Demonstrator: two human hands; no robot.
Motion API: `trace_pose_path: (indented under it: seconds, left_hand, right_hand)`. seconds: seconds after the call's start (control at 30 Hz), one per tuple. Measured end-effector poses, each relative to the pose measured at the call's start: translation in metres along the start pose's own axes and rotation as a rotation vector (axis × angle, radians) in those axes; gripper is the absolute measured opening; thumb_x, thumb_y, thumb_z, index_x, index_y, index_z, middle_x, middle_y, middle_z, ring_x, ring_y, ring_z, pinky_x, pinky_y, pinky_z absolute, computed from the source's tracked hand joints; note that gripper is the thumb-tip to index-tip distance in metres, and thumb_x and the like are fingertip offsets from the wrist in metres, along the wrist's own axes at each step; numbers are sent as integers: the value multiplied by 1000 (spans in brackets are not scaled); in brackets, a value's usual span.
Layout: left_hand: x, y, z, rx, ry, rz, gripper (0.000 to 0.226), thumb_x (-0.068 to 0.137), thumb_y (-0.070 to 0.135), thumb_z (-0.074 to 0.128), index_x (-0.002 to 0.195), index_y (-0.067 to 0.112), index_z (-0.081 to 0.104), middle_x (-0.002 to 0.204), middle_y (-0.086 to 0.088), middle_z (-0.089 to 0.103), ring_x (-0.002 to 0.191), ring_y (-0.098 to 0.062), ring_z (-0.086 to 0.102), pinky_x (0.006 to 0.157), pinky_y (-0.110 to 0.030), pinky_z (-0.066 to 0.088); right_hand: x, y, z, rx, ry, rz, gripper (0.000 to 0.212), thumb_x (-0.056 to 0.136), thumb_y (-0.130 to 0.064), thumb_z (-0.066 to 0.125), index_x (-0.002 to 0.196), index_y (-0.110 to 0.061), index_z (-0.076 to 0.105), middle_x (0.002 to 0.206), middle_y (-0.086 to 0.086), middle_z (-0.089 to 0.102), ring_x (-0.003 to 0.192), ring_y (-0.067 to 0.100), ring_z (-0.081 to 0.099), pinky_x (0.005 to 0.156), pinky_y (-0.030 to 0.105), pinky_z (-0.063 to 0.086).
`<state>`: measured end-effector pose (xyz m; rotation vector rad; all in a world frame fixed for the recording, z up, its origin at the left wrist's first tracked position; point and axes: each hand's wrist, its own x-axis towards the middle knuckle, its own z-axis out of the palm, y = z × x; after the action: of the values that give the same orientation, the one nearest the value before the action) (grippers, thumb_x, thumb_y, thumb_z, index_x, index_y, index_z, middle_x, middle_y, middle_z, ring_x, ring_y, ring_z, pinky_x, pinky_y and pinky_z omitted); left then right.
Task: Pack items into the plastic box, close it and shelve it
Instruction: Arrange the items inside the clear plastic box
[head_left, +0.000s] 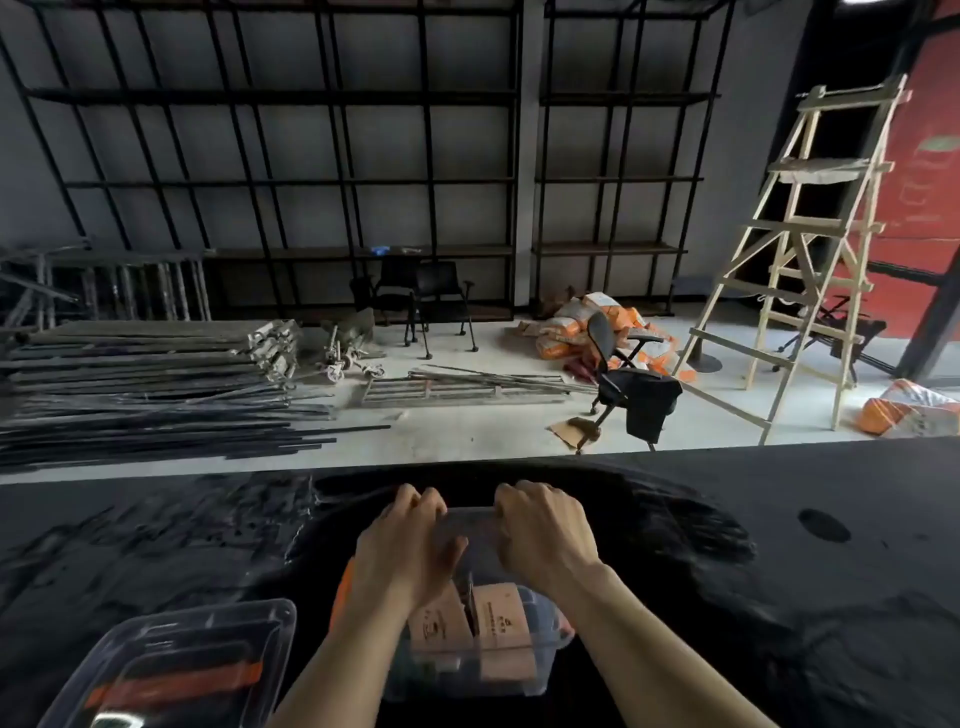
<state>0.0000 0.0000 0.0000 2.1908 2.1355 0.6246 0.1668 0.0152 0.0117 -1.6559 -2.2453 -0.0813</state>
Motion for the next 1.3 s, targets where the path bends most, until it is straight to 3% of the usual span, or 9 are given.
trace_pose_path:
  seconds: [0.13,0.3,0.4,0.6,0.77,1.0,1.1,1.2,1.3]
  left_hand:
    - [-4,3,4,54,59,-4,28,82,45,64,96,27,48,97,4,57,81,-20,63,60,-33,48]
    - [-7,5,16,385,-170,-80,51,92,25,60,138,13,42,126,-12,64,120,-32,56,91,-36,49]
    - [-9,6,21,351,-246,-161,53,93,28,57,139,12,38,123,-14,67,129,-35,47,97,-37,44]
    - [-11,6,12,51,-91,-218,47,85,3,57,127,18,46,122,-9,62,111,-27,58,79,-30,50]
    - [-3,2,-7,-216,-36,-301,47,77,8,67,115,27,48,113,-2,59,93,-23,63,68,-27,43]
    - [14,16,-37,-1031,68,-433,49,68,3,86,108,20,62,103,-5,71,94,-21,67,79,-37,58]
    - [13,31,-33,-1157,57,-423,36,78,8,80,110,15,64,100,-5,73,89,-18,69,66,-29,55]
    - [5,38,-21,-1163,-59,-468,19,92,28,66,102,11,66,90,-11,75,75,-23,72,54,-35,58]
    - [-2,37,0,-508,-412,-239,47,100,43,44,88,4,68,74,-13,73,53,-16,66,59,-34,60]
  right_hand:
    - [-5,-7,14,-82,-116,-18,15,87,-27,63,98,-21,72,97,2,74,92,26,70,65,33,41]
    - [-6,-9,29,-182,-266,-51,21,92,-23,63,109,-17,73,111,7,74,103,26,69,82,36,50]
    - [-8,-11,37,-293,-388,-93,30,94,-26,62,120,-14,70,122,12,70,114,34,64,101,49,45]
    - [-2,-12,38,-188,-408,-48,22,92,-26,63,108,-14,72,111,7,74,102,25,68,89,41,52]
    - [2,-4,28,156,-255,31,20,88,-21,62,100,-24,77,96,0,75,82,20,69,54,24,42]
    - [13,-3,7,990,-178,316,20,90,-31,70,98,-13,74,86,4,76,75,19,70,65,35,59]
    - [12,1,-4,1322,-197,380,20,92,-17,70,103,0,70,90,9,75,79,20,71,72,38,60]
    - [12,15,-18,1389,-43,505,17,92,-13,70,98,3,68,87,12,74,80,27,71,73,48,64]
    - [10,33,-25,1397,37,728,21,94,-23,67,107,-6,64,93,10,73,85,25,73,57,41,63]
